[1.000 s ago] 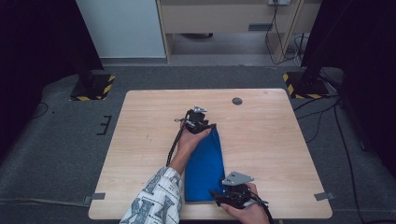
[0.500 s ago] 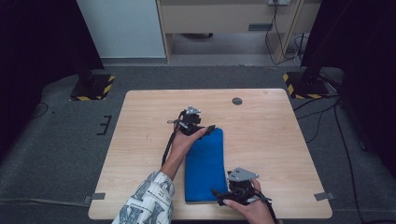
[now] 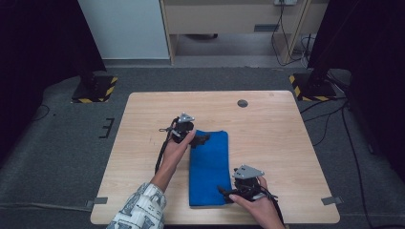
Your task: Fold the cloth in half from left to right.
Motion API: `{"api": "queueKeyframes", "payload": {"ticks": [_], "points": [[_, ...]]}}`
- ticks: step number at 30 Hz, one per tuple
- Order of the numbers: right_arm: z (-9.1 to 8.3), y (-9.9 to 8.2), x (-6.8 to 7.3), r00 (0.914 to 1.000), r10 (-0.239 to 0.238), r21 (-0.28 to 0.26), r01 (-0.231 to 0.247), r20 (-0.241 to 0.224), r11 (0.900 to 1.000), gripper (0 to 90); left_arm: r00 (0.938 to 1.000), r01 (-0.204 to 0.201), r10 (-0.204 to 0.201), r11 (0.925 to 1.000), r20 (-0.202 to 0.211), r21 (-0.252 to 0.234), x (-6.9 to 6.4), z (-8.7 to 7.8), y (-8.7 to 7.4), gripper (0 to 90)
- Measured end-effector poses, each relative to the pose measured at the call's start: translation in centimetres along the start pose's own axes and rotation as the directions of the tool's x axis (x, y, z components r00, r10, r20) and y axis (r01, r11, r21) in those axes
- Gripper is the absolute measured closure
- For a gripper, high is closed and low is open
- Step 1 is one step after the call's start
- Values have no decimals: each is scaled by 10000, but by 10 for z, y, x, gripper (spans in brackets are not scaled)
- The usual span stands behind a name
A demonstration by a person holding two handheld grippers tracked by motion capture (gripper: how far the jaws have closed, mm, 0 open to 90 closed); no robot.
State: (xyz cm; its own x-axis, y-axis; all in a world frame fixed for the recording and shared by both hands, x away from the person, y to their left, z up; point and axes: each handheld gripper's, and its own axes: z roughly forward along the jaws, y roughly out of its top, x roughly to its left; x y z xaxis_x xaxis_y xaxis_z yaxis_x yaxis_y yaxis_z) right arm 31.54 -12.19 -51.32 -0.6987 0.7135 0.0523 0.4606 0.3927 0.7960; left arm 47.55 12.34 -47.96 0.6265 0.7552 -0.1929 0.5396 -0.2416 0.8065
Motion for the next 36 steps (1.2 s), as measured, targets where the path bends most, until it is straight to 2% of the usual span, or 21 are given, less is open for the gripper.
{"api": "queueKeyframes", "payload": {"ticks": [4,8,11,18,22,26,29,32,34,36], "points": [[1,2,-1,10000,-27,-54,27,14,10000,113,9997,-119,119,9999,-236,-11,-2,-6,-4,82],[6,7,-4,9999,-125,-35,126,10,9999,122,9984,-384,398,9986,-397,370,-1,-7,-9,91],[10,14,-9,10000,-27,-25,27,60,10000,129,9983,-224,242,9992,-537,339,2,-8,-11,99],[21,30,-22,10000,13,51,-13,94,10000,138,9966,-307,327,9991,-755,285,7,-13,-13,100],[28,36,-32,9997,256,263,-255,-25,9993,140,9970,-197,217,9994,-747,272,9,-16,-14,100],[36,44,-44,9999,148,425,-148,-2,9990,164,9971,-194,216,9994,-733,300,14,-19,-17,100],[44,53,-53,9994,325,590,-331,111,9977,187,9969,-111,146,9989,-768,463,20,-20,-18,104],[49,62,-61,9983,537,510,-548,234,9972,192,9975,-22,51,9992,-706,407,26,-23,-18,106],[52,67,-65,9975,581,467,-600,395,9971,192,9953,-48,96,9987,-961,502,29,-25,-16,106],[53,72,-68,9962,564,434,-593,662,9973,199,9937,133,-86,9991,-1117,412,31,-27,-15,107]]}}
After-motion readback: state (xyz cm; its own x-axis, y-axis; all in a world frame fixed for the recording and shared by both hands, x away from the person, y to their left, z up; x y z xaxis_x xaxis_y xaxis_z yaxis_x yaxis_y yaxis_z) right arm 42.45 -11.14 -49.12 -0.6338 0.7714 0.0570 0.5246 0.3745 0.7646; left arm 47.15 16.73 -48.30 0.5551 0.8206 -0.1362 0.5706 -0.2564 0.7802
